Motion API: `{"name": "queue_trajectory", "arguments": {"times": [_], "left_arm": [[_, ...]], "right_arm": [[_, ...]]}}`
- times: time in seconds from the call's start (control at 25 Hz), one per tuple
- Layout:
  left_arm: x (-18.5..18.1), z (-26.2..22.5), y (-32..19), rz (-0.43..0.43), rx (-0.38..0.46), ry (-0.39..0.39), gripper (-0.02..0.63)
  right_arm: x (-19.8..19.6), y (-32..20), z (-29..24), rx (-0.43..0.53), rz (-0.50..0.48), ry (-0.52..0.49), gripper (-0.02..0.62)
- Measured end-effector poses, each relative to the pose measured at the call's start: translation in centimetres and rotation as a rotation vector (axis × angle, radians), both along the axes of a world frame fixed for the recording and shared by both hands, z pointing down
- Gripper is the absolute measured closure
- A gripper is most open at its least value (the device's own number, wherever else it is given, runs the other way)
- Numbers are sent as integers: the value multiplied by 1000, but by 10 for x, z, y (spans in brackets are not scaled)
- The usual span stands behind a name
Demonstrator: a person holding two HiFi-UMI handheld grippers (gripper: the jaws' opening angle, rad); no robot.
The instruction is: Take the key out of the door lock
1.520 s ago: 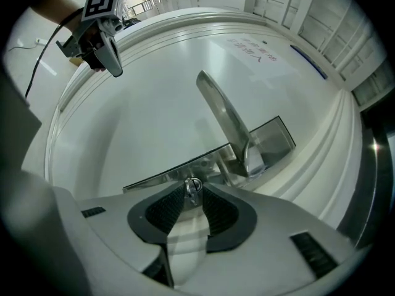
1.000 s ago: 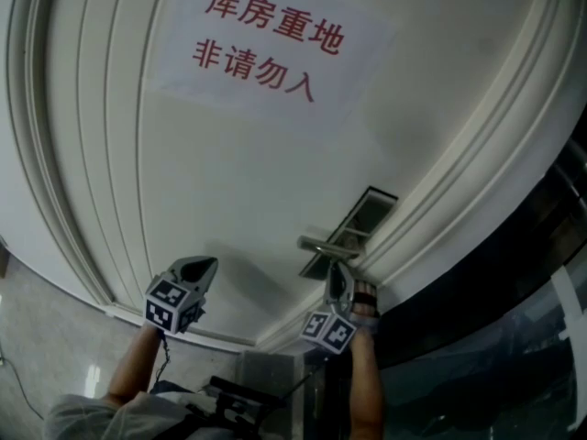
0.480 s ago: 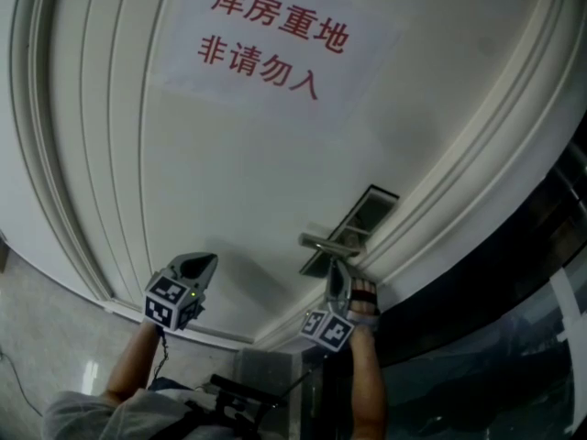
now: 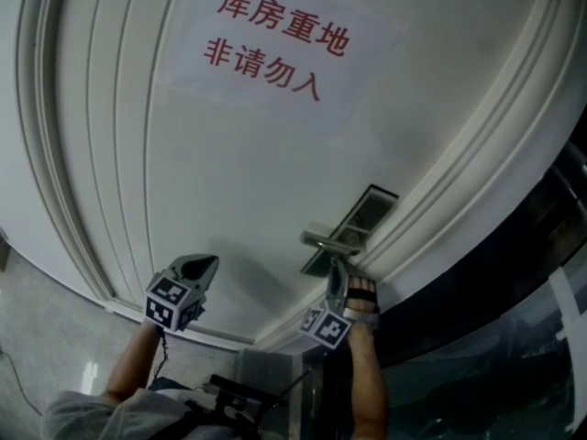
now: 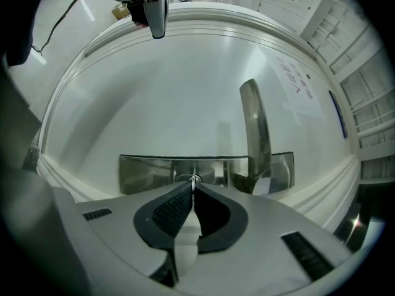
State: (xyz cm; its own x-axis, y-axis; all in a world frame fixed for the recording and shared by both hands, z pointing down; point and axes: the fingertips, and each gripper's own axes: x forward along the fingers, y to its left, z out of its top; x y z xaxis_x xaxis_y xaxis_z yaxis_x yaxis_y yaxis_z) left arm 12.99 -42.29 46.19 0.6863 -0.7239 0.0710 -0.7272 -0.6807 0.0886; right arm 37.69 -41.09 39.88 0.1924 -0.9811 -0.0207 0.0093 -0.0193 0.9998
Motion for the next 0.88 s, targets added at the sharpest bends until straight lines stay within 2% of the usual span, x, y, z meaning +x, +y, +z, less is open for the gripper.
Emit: {"name": "queue_trajectory", "arguments": {"times": [0.88], "left_arm": [[0, -1, 1, 12, 2, -4, 601]], "right_arm": [[-3, 3, -2, 0, 6, -12, 575]]}}
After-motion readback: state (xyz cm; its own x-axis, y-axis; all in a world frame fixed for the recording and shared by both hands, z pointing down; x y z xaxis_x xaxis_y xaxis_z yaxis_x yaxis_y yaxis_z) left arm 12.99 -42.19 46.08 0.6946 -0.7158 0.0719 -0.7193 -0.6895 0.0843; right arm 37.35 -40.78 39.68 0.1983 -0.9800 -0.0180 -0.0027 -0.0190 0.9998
